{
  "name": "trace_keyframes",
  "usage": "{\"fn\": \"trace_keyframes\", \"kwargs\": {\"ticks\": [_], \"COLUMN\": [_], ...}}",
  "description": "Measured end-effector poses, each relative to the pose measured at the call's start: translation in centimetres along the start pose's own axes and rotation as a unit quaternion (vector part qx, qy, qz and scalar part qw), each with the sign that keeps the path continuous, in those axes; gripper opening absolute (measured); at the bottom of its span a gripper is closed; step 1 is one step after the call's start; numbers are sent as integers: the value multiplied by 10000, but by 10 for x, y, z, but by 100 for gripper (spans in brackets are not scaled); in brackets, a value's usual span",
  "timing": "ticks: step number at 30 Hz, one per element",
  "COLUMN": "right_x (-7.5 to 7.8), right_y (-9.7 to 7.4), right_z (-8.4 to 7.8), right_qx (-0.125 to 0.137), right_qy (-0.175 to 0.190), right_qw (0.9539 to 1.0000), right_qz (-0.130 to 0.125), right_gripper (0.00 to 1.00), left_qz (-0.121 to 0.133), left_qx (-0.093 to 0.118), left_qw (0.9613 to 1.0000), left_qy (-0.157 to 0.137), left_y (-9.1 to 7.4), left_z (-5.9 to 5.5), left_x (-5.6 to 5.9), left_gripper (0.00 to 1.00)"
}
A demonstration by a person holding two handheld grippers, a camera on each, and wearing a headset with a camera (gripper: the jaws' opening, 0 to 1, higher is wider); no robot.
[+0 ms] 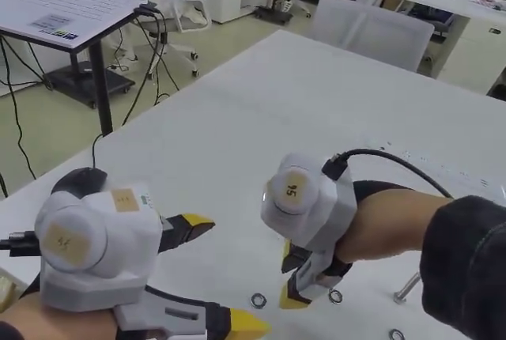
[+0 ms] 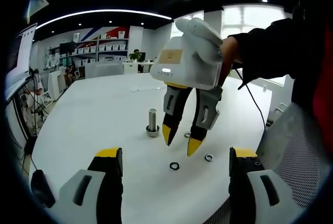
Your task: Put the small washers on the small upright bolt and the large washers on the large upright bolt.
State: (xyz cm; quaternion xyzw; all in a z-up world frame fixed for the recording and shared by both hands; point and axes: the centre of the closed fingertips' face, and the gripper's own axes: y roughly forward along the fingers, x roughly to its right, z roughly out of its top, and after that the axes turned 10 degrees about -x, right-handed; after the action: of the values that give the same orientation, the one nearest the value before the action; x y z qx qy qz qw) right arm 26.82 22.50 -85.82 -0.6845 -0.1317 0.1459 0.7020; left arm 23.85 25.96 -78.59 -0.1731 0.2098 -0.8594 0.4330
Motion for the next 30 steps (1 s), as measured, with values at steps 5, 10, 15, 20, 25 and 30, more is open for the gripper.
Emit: {"fn": "trace_keyframes", "kwargs": {"ticks": [5, 10, 15, 20, 25, 30], "right_x": [-5, -8, -7, -9, -10, -10], "right_y": [6, 12, 16, 20, 21, 22], "right_z": [11, 17, 21, 21, 19, 19], "right_qx": [0, -17, -22, -57, -91, -171], "right_qy": [-129, -205, -230, -266, -337, -484], "right_qw": [9999, 9997, 9997, 9996, 9994, 9986], "right_qz": [52, 97, 125, 106, 26, -130], "right_gripper": [29, 28, 26, 25, 23, 21], "left_qz": [10, 9, 14, 14, 10, 0], "left_qx": [-3, -13, -11, -4, 4, -7], "left_qw": [10000, 10000, 10000, 10000, 10000, 10000], "left_qy": [-18, -41, -44, -48, -54, -36], "left_y": [-2, -4, -5, -6, -6, -5], "left_z": [-3, -5, -6, -7, -7, -7], "left_x": [-2, -3, -4, -4, -3, 0], "left_gripper": [84, 84, 84, 84, 84, 84]}}
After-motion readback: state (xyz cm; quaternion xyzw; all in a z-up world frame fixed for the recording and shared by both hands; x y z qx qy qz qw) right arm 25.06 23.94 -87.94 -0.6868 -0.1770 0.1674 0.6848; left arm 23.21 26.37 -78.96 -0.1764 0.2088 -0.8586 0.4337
